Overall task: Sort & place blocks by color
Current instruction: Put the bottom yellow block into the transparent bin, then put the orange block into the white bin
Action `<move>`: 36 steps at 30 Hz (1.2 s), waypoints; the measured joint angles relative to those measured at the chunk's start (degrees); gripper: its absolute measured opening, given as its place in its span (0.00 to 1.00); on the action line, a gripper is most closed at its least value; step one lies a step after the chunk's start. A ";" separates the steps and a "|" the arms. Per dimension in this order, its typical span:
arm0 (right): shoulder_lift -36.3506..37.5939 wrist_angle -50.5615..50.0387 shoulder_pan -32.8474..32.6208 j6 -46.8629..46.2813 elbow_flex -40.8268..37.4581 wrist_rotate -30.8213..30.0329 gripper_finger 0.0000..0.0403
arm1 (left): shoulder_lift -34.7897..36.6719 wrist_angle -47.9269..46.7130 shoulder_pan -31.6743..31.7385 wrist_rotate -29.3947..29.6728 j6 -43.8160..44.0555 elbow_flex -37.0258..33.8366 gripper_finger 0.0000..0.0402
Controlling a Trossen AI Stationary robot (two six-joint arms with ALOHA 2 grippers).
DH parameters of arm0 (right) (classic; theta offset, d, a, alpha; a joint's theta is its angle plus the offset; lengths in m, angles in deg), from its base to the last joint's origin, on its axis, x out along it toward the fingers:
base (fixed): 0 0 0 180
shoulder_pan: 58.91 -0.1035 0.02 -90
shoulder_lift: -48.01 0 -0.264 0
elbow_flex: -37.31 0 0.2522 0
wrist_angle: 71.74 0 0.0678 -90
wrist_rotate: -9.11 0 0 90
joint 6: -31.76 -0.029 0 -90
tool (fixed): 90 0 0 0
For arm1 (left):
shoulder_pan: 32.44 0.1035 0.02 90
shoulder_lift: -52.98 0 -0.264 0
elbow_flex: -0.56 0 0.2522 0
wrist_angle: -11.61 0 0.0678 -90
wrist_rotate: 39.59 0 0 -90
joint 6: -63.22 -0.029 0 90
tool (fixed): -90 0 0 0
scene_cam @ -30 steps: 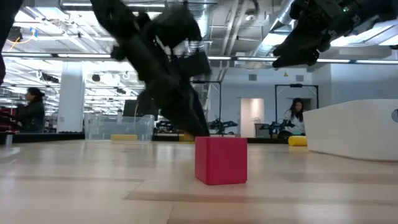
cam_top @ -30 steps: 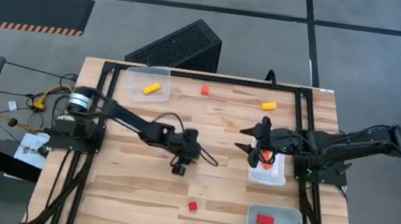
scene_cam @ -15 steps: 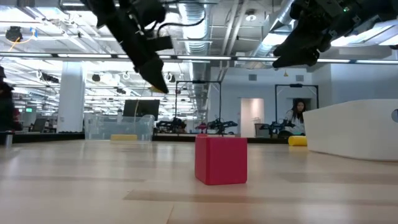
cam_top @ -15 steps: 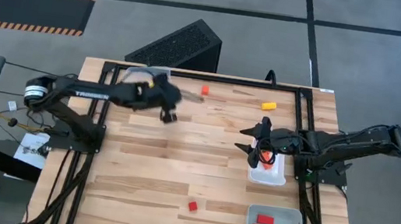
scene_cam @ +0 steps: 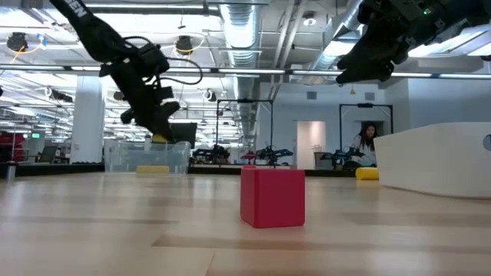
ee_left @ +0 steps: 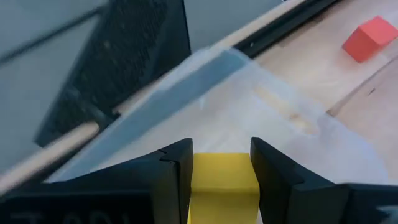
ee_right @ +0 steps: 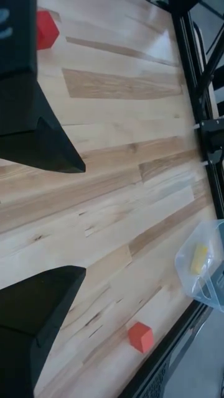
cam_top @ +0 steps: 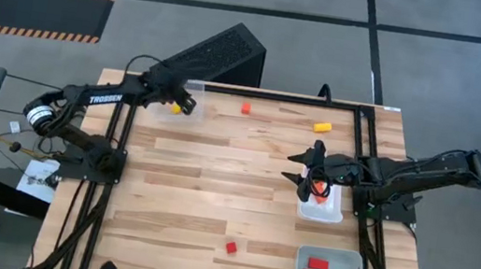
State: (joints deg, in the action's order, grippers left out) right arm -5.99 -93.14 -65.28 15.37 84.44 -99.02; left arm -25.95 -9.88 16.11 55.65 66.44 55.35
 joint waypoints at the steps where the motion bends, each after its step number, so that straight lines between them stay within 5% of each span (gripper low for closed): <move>1: 0.00 -0.01 0.00 -0.01 0.00 0.00 0.70 | 0.00 -0.02 0.66 -0.74 0.82 -0.31 0.26; 10: 0.00 0.51 0.00 -0.04 0.00 -0.04 0.70 | 0.02 -0.43 0.98 4.19 4.16 -1.90 0.71; 15: 0.00 0.62 0.00 -0.05 0.00 -0.09 0.70 | 0.15 0.15 -0.10 2.15 4.97 -1.71 0.84; 23: 0.00 0.51 0.00 -0.23 0.00 -0.15 0.70 | 7.91 14.83 -6.47 -7.47 8.91 -4.87 0.80; 28: 0.00 0.44 0.57 -0.23 0.00 -0.28 0.70 | 9.17 34.84 -16.02 -4.10 7.75 -12.97 0.73; 36: 0.00 3.08 1.14 0.28 0.00 -1.60 0.70 | 2.27 35.39 -24.36 2.72 11.51 -11.98 0.61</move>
State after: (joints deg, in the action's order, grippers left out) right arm -5.99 -90.06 -64.15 15.65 84.44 -100.62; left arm -23.68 25.51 -8.25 58.37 77.96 43.37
